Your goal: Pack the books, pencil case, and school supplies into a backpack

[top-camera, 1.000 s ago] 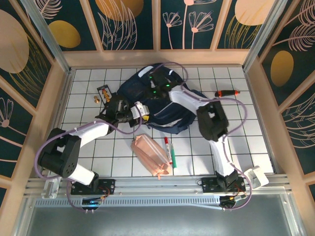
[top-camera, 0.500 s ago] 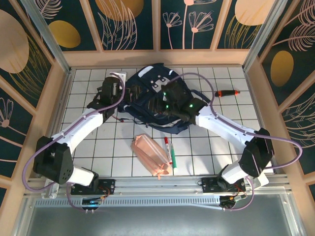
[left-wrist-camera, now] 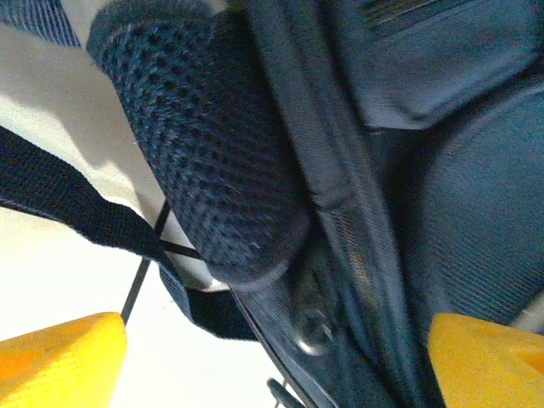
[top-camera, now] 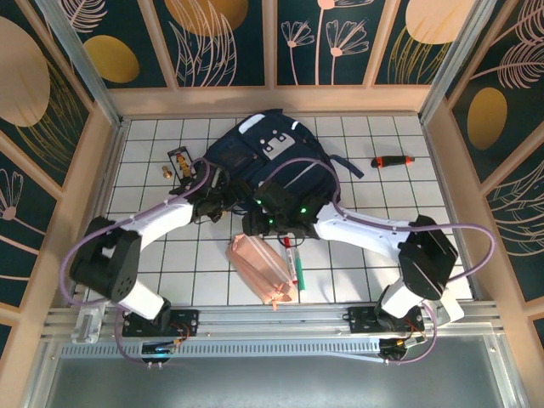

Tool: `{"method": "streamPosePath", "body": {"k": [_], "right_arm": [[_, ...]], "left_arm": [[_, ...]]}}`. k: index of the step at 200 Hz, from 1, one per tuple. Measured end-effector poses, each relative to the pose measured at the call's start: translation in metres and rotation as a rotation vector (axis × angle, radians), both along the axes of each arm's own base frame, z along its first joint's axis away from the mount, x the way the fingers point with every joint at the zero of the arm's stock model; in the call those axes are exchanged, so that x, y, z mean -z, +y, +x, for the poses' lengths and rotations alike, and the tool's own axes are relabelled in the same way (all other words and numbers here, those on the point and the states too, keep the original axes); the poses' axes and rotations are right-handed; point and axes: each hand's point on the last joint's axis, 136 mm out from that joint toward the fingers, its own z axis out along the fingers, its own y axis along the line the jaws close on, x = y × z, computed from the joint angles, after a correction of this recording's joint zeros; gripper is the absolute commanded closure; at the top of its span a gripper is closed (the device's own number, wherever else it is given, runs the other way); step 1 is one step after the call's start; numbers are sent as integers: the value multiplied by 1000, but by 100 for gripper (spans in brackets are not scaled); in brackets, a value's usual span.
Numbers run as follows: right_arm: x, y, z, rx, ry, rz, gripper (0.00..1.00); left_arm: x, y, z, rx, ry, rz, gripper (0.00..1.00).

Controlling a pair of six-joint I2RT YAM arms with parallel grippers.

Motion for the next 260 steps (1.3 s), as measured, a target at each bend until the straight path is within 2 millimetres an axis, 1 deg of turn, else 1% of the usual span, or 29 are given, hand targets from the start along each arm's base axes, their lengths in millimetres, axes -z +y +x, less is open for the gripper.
{"method": "streamPosePath", "body": {"k": [7,21,35,44,51,64,76,90,94,96,100,105,106,107,108,110,125,138,151,161,167,175,181,198,213,225,237,249,260], "right_arm": [[6,1,3,10,1,-8,43],[15,1,8,38,-1,-29,42],[20,0,12,58,-8,-47,43],[20,-2,14,70,-17,-53,43],[20,-3,16,79,-27,-54,43],[18,-3,21,94,-47,-53,44],[16,-3,24,103,-63,-50,44],[14,-1,27,102,-84,-45,42],[13,-1,28,98,-91,-43,40],[12,0,28,99,-93,-41,36],[12,0,29,96,-98,-41,24],[11,0,30,101,-104,-40,17],[11,0,30,100,-106,-41,13],[11,0,30,98,-108,-43,11],[11,0,30,97,-111,-44,6],[11,0,31,99,-114,-46,2],[10,-3,33,118,-132,-70,1],[7,-2,38,139,-140,-83,5],[4,1,42,159,-137,-82,15],[3,5,46,186,-127,-75,27],[2,6,48,201,-120,-73,36],[1,8,51,235,-104,-67,52],[1,9,54,259,-88,-61,57],[-1,10,61,334,-43,-31,59],[5,5,66,404,-2,-38,58],[10,1,70,459,20,-67,59],[16,-3,74,516,28,-113,56],[18,-6,77,558,18,-158,54],[19,-9,77,592,2,-198,56]], "left_arm": [[8,0,0,-17,26,-1,12],[18,1,-1,-51,63,-6,18],[17,1,1,-90,71,-27,26],[15,0,4,-115,69,-47,34],[14,0,6,-130,71,-57,47],[14,-2,13,-149,72,-71,77],[15,-5,20,-159,81,-83,100],[15,-9,26,-164,89,-93,100],[14,-9,26,-168,92,-94,100],[14,-9,26,-169,93,-95,100],[13,-9,27,-173,97,-95,100],[11,-9,28,-177,100,-97,100],[10,-9,28,-178,101,-97,100],[10,-9,28,-178,102,-97,100],[9,-10,28,-177,103,-98,100],[9,-10,28,-179,105,-98,100],[-1,-11,30,-190,117,-105,100],[-12,-13,32,-199,124,-118,100],[-22,-16,34,-203,132,-139,100],[-28,-18,34,-206,139,-156,100],[-30,-20,34,-207,145,-168,100],[-32,-22,33,-208,153,-184,100],[-33,-23,32,-209,162,-197,100],[-34,-27,29,-215,189,-235,100],[-36,-31,27,-218,200,-270,100],[-42,-33,27,-217,199,-290,100],[-48,-35,27,-212,190,-308,100],[-54,-35,27,-208,179,-320,100],[-58,-37,27,-202,173,-330,100]]}}
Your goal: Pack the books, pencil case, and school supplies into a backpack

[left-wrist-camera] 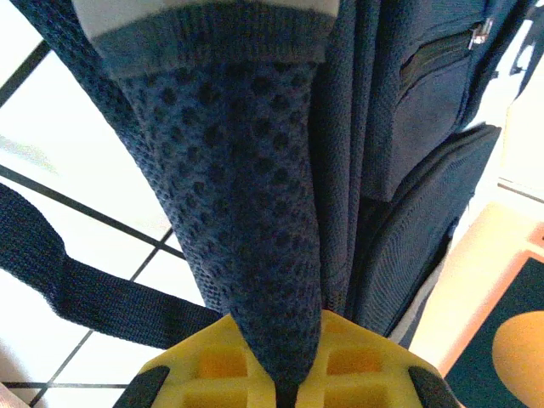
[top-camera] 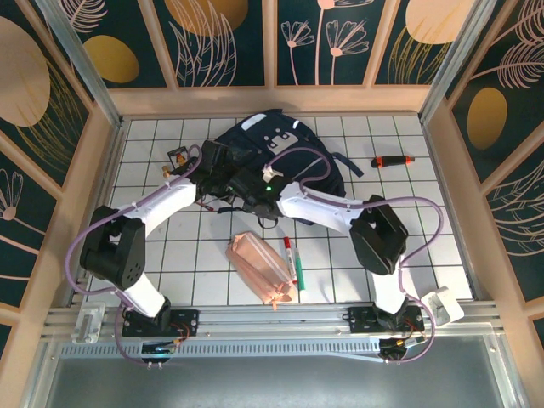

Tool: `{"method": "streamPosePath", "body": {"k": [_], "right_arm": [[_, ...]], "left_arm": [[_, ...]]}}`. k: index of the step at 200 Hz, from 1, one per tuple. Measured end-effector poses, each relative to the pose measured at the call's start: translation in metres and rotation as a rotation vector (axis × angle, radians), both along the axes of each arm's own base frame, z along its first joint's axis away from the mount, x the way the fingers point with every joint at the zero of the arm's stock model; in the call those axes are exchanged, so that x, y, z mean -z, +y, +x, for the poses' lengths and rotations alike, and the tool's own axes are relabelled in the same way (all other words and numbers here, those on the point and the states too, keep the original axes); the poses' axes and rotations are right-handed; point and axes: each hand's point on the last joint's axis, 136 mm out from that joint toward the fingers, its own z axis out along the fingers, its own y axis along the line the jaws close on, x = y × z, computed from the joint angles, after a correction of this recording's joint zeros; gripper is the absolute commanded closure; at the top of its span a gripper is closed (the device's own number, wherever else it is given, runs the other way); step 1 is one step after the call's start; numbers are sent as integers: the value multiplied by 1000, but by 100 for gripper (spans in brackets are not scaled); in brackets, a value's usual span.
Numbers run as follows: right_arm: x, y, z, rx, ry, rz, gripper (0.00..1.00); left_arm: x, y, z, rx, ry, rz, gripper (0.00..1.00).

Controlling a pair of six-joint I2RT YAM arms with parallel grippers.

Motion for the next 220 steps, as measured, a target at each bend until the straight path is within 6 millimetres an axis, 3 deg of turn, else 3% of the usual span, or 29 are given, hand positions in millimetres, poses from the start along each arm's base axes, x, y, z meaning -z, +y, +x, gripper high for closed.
{"method": "streamPosePath", "body": {"k": [47,89,134,161,201,220], "right_arm": [[5,-27,-2,88,-45,-169,68],[-12,-28,7,111,-86,-205,71],[-11,-24,4,97,-51,-168,61],[-17,-23,1,70,-24,-113,61],[-23,-27,1,29,-1,-45,77],[-22,-26,1,10,13,-39,79]], "left_arm": [[-7,-3,0,14,-11,-29,100],[-19,-2,2,10,-53,-47,100],[-12,1,-1,7,-46,-43,100],[-9,2,-1,6,-47,-45,100],[-9,-1,-1,8,-51,-68,100],[-10,-1,0,8,-56,-70,100]]}}
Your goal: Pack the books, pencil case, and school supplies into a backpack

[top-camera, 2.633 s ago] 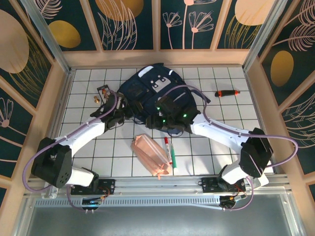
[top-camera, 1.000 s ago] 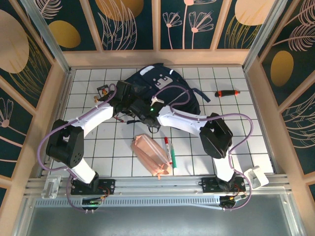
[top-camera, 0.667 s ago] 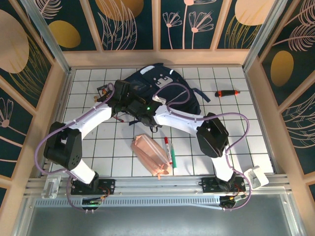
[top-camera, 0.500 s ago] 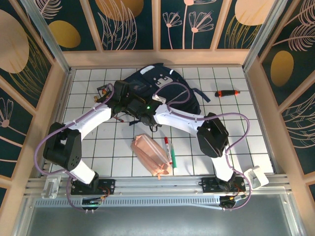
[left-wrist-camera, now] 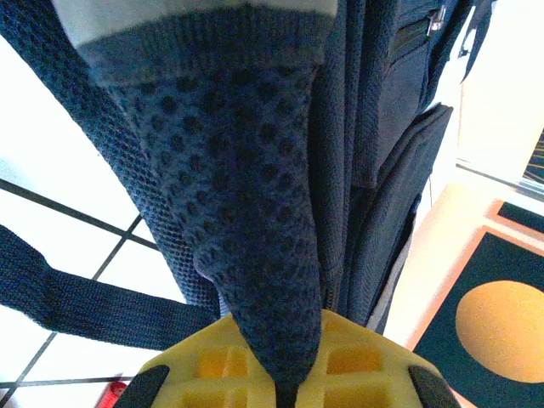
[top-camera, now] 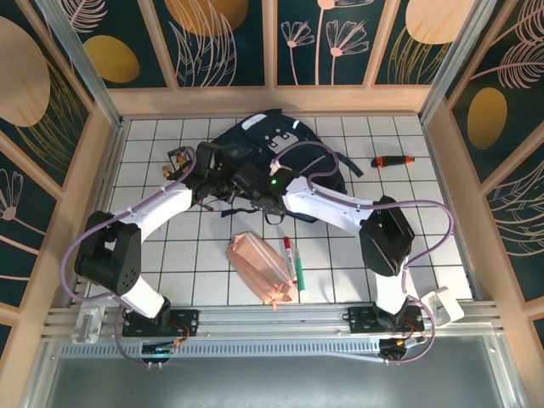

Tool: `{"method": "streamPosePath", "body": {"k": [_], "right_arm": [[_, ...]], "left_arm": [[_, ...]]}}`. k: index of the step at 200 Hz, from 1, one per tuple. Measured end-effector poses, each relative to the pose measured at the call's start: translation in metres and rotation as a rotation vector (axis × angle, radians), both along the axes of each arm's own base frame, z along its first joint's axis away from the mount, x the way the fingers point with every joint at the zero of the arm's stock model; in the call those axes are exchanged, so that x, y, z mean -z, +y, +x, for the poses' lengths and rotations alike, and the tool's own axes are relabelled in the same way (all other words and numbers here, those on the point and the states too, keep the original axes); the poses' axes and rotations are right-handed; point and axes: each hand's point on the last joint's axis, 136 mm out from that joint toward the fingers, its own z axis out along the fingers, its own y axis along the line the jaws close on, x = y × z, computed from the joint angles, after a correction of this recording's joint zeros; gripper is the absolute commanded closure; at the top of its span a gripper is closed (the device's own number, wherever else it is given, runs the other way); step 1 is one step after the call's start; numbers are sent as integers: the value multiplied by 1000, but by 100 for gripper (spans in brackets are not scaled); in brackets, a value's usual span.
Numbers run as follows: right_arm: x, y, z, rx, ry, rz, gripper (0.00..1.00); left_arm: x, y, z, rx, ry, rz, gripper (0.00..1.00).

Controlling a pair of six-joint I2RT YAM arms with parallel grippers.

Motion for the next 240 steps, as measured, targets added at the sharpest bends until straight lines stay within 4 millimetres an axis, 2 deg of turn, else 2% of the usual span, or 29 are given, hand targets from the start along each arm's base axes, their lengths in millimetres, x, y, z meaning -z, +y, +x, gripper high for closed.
{"method": "streamPosePath", "body": {"k": [15,26,34,61,88,125,144,184,208,214,240], "right_arm": [[-1,1,0,-15,2,-1,78],[-2,1,0,-24,3,-5,66],[-3,3,1,-31,1,-6,61],[-14,9,6,-80,-20,-3,56],[-15,10,6,-156,-29,-42,64],[-14,9,6,-210,-37,-86,66],[-7,5,8,-187,-30,-113,70],[9,5,14,-96,-10,-160,71],[9,8,15,-45,-2,-146,81],[10,9,16,-32,0,-141,86],[13,10,16,3,11,-127,91]], "left_arm": [[0,0,0,0,-1,-1,100],[0,0,0,0,-1,-1,100],[0,0,0,0,-1,-1,100],[4,1,-2,-2,5,4,100],[7,2,-3,-2,11,7,100],[7,3,-3,-3,12,7,100],[7,3,-4,-3,13,7,100],[8,3,-4,-3,14,9,100],[9,3,-4,-3,15,9,100],[9,3,-4,-3,15,9,100],[10,3,-5,-3,18,10,100]]}}
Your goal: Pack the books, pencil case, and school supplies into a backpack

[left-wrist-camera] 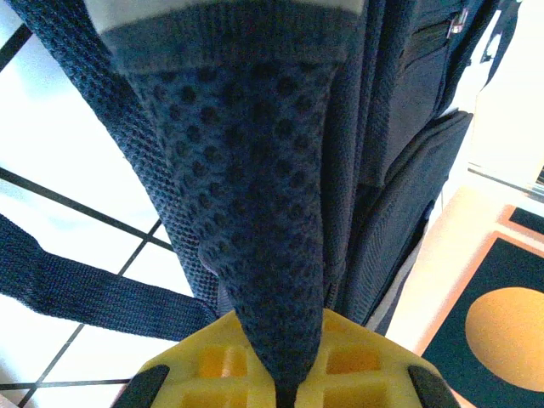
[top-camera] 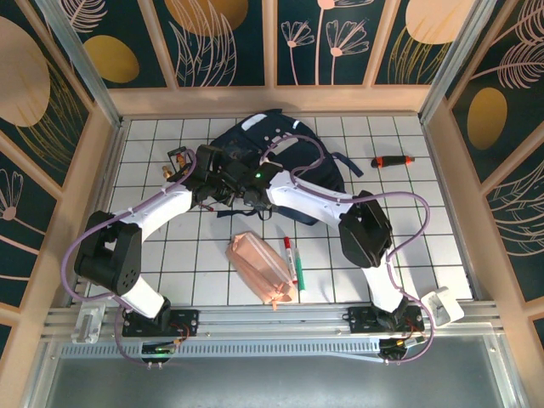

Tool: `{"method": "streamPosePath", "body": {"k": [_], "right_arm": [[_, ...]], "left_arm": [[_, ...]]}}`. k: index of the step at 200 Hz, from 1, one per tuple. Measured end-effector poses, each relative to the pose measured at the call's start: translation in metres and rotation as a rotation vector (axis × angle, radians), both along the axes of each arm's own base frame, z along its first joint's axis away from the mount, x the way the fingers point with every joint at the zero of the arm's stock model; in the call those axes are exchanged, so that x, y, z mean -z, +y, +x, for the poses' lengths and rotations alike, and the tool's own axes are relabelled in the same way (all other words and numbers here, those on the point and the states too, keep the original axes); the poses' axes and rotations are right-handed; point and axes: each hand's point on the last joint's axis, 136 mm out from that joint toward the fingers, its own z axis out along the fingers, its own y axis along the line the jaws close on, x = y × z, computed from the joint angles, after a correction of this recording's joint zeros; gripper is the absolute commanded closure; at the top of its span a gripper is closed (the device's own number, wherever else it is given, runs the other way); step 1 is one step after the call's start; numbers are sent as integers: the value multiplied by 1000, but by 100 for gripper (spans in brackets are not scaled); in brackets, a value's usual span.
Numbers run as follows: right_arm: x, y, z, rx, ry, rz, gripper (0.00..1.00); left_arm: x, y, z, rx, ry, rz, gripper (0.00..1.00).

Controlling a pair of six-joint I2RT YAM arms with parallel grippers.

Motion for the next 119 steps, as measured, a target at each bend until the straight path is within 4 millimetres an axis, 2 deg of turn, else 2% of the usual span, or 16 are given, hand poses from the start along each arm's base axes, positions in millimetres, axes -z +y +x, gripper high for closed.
{"method": "streamPosePath", "body": {"k": [17,66,119], "right_arm": [[0,0,-1,5,7,4,100],[-3,-2,-4,-1,12,2,100],[-11,-17,-17,-49,17,79,100]], "left_arm": [[2,0,-1,0,5,2,100],[6,2,-2,0,4,4,100],[11,5,-2,9,-7,14,100]]}}
